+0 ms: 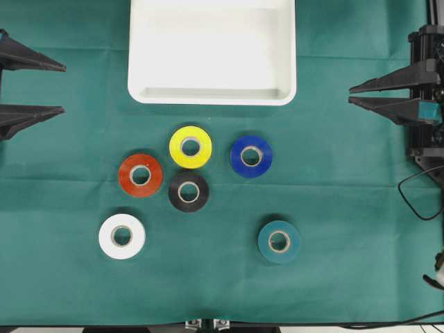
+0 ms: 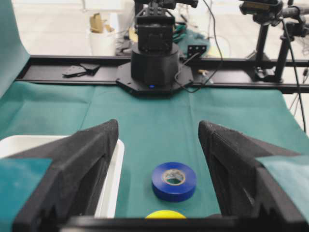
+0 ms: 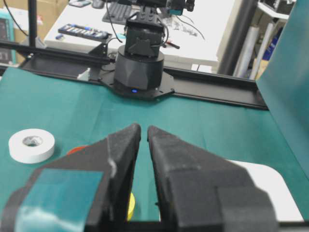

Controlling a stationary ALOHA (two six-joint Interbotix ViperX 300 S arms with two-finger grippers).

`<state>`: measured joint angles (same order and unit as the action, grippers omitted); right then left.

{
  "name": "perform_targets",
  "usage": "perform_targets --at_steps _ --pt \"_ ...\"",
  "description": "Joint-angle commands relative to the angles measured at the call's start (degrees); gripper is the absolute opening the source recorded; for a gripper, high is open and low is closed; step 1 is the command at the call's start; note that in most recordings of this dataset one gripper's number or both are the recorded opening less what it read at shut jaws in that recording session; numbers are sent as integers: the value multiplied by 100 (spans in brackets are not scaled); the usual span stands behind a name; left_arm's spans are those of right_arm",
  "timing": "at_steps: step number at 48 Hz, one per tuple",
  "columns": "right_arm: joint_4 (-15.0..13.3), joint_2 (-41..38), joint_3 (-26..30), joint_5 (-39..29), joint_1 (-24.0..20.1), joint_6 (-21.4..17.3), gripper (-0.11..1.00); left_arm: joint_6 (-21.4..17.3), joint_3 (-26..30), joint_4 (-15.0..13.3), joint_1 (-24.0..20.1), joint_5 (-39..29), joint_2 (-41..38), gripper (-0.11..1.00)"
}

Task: Put the tape alternately from left to right into the white case.
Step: 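Raise both grippers from rest and move them toward the tape rolls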

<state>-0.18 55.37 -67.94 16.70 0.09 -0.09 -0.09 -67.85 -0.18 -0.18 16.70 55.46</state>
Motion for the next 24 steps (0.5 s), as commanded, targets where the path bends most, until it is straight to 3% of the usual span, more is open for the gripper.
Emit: perform_targets --at_steps 1,3,10,15,24 --pt "0 -44 105 35 44 0 24 18 70 -114 44 9 -35 24" --pt "0 -70 88 26 53 0 22 18 62 -114 53 9 -35 22" --pt "9 -167 88 -62 53 0 -1 35 79 -123 53 9 -62 -3" --pt "0 -246 114 -62 44 -9 -2 35 79 -114 79 9 -62 -10" --pt "9 -255 123 -62 53 -26 -2 53 35 -123 167 0 -53 -10"
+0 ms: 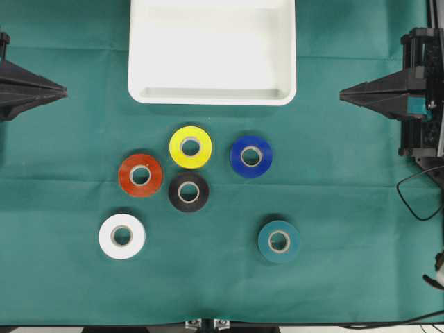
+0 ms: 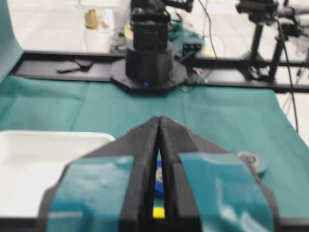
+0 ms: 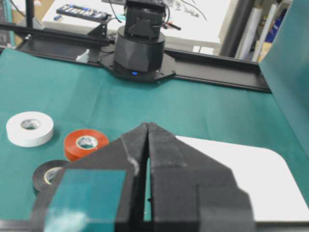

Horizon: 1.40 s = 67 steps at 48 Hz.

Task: Put the tape alternately from left to right into the white case.
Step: 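Raise both grippers from rest and move them toward the tape rolls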

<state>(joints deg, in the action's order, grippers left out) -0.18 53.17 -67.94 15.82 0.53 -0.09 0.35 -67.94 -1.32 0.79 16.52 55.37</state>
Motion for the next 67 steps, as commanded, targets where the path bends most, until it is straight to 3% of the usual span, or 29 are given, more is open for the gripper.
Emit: perform_targets --at_steps 1,21,26,31,36,40,48,67 --pt "0 -35 123 26 9 -35 -2 9 53 -9 88 18 -44 -10" --pt "0 -44 149 -308 9 -141 -2 70 44 -18 185 -35 -88 -9" --pt "0 -44 158 -299 0 -141 -2 53 44 -18 185 -79 -88 -1" --pt "0 -35 158 -290 0 -141 -1 18 35 -18 185 -141 -88 15" --pt "9 -53 158 -290 0 -141 15 9 18 -18 185 -176 -88 43" --pt "9 -79 167 -281 9 -141 36 9 18 -18 185 -185 -88 66" --pt "0 -158 176 -281 35 -141 81 9 18 -18 185 -264 -88 75" --pt "0 -281 308 -325 44 -167 82 44 141 -26 185 -483 -88 76"
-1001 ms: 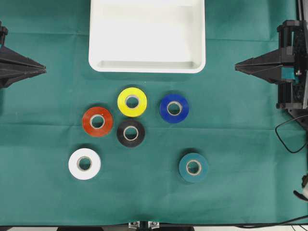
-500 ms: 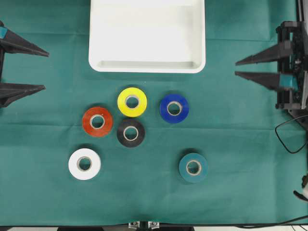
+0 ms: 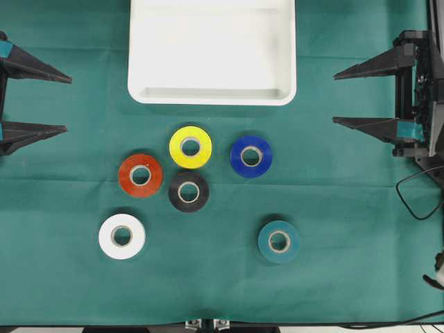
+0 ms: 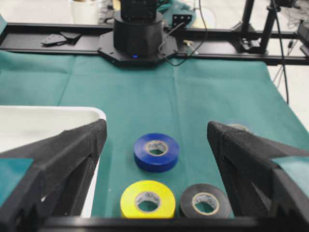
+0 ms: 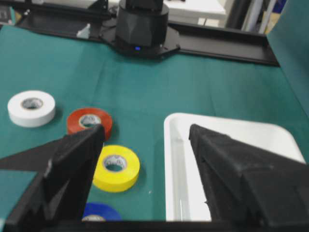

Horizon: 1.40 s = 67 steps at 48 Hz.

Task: Put the tape alternately from left to right into the white case.
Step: 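Raise both grippers from rest and move them toward the tape rolls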

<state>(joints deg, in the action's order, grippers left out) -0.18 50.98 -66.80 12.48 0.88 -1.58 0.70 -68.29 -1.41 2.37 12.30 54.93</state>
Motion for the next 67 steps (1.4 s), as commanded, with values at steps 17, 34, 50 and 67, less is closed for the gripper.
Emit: perform_targets --at_steps 17,34,50,67 --pt "0 -765 738 -580 9 -246 81 26 387 -26 -114 -817 -53 76" --pt "0 -1573 1204 -1011 44 -264 81 35 457 -26 -431 -1266 -70 76" --pt "0 -2074 1547 -1380 149 -272 81 26 712 -26 -431 -1494 -1310 76" --pt "0 -2962 1978 -2057 149 -580 81 35 976 -26 -431 -1819 -2224 76"
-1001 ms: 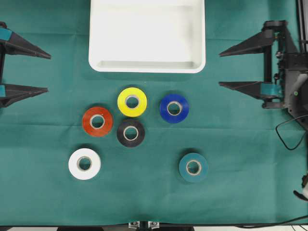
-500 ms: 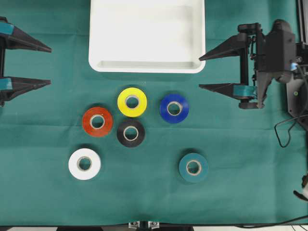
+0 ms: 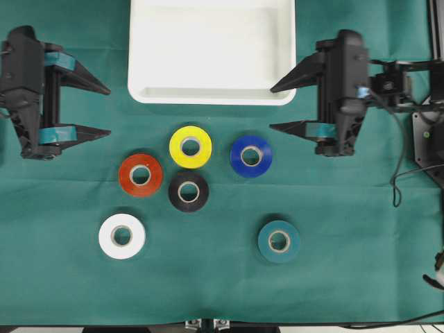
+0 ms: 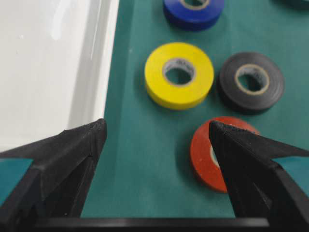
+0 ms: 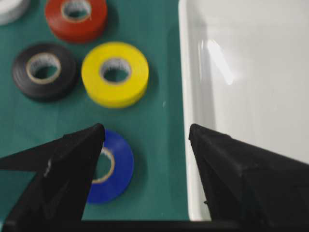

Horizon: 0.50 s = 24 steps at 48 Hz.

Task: Put the tape alternately from left to right into the white case.
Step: 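Raise both grippers from rest and move them toward the tape rolls, then lower the right gripper into the blue tape roll's hole and grasp it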

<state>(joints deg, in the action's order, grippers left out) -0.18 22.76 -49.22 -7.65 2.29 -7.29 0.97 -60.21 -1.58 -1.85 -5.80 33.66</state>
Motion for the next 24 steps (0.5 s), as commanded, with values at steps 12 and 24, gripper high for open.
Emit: perform_targets --at_steps 12,24 --pt "-18 -686 492 -114 9 0 81 0 422 -9 -18 -369 -545 76" --pt "-18 -905 554 -202 9 0 81 0 519 -9 -18 -413 -800 76"
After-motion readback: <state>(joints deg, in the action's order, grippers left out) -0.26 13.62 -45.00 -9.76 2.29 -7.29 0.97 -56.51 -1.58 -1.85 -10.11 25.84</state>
